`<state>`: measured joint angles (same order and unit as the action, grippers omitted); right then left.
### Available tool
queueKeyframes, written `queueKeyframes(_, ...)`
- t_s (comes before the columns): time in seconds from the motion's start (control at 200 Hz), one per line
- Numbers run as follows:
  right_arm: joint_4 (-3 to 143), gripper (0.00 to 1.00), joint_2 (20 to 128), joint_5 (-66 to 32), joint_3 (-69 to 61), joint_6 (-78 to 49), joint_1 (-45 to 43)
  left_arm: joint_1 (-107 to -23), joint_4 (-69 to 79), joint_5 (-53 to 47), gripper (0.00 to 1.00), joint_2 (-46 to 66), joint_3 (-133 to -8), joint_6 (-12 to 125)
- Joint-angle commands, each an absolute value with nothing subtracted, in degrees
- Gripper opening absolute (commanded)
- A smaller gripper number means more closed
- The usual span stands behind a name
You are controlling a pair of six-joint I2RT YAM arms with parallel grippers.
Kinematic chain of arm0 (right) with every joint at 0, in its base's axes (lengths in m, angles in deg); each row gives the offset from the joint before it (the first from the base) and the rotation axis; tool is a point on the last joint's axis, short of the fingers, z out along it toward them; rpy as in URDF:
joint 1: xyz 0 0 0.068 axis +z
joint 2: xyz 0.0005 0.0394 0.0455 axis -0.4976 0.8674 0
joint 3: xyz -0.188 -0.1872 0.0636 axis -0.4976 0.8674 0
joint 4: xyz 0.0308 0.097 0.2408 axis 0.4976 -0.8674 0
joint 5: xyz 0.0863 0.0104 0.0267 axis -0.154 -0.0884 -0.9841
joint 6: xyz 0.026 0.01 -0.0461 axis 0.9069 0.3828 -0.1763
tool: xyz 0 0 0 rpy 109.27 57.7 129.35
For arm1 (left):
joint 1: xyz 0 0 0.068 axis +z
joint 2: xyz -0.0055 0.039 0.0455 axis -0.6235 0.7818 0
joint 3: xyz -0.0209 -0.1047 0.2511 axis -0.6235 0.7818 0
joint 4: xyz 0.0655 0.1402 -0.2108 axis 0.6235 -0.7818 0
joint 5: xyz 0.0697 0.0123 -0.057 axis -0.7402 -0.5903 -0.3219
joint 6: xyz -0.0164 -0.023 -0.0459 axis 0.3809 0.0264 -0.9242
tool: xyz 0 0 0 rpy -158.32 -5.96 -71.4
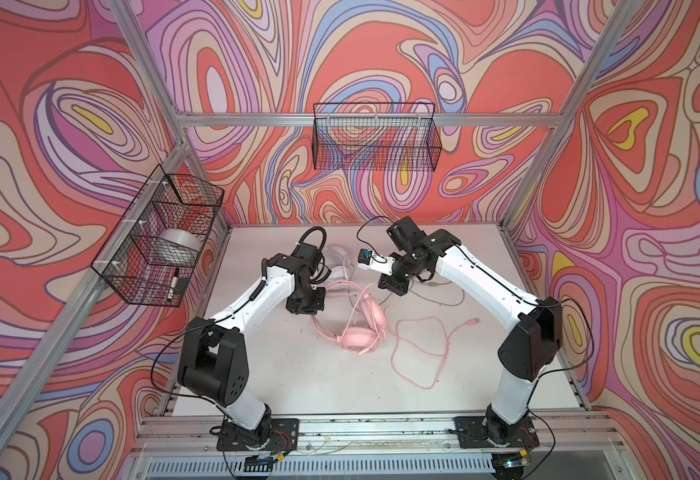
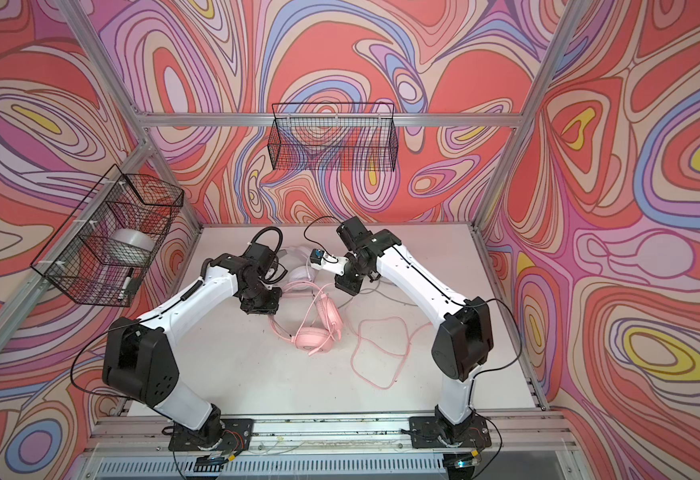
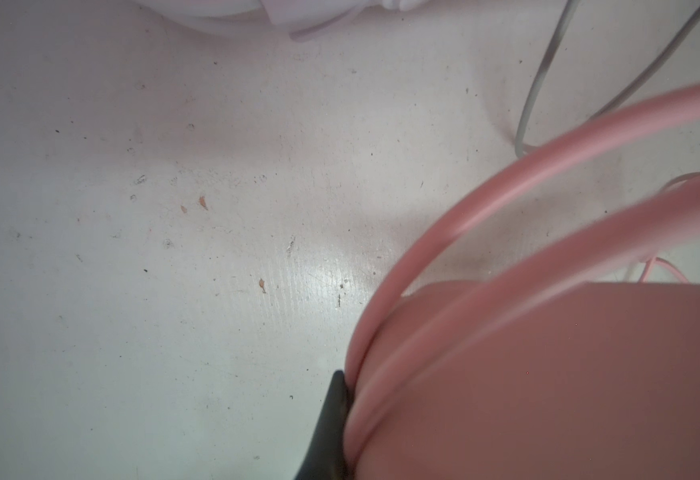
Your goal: Wrap the headphones
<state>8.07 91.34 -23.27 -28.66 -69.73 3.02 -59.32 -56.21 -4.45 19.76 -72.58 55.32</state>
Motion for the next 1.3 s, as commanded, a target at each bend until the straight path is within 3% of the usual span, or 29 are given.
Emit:
queueKeyframes(0.0, 13.5, 0.00, 92.9, -26.6, -26.2, -66.0, 1.4, -59.7, -56.1, -0.8, 0.00, 16.3, -71.5, 56.8)
queueKeyframes(0.285, 21.8, 0.00, 92.6, -29.0, -18.6, -60.2, 0.2, -59.7, -55.3, 1.2, 0.00, 15.4, -70.1, 56.5)
queueKeyframes(0.886, 33.9, 0.29, 85.8, -33.3, -5.7, -50.5, -2.9, -56.5, -53.0, 6.8, 0.00, 15.1, -68.4, 54.2)
queueKeyframes(1.292, 38.3, 0.40, 77.3, -30.0, 3.7, -42.0, -6.0, -53.3, -52.3, 10.4, 0.00, 14.3, -68.1, 52.7)
